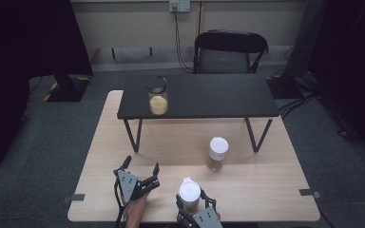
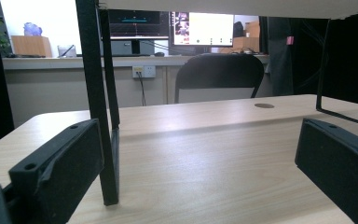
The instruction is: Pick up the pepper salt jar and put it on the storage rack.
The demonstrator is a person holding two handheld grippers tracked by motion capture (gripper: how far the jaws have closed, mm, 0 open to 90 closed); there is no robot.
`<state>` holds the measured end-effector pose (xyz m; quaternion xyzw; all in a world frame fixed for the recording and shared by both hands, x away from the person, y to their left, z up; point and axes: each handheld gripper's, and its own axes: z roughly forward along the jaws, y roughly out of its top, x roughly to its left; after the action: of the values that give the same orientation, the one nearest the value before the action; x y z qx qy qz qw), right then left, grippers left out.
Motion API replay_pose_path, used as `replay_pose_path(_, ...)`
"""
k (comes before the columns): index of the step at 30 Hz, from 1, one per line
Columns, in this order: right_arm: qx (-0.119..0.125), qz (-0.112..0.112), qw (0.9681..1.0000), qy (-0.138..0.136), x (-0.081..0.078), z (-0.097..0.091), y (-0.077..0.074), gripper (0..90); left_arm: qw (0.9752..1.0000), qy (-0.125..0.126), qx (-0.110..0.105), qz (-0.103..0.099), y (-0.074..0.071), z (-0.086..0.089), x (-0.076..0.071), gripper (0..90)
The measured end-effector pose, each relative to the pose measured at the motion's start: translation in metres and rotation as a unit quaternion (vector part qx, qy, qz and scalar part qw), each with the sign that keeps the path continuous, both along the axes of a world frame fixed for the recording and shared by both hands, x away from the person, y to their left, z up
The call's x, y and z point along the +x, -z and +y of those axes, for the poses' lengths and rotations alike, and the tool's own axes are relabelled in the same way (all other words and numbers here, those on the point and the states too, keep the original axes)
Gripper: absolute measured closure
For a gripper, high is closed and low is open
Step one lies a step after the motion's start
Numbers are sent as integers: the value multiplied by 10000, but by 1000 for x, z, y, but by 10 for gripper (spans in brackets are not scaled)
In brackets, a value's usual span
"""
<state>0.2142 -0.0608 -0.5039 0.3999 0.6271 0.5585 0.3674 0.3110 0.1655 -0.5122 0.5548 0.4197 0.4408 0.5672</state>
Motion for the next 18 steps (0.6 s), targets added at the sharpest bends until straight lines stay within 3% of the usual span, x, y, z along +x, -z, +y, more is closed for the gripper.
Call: replay_pose_path(18,-46,55,10000,-34,1,0,-3,302,10000,-8,-12,11,0,0,0,5)
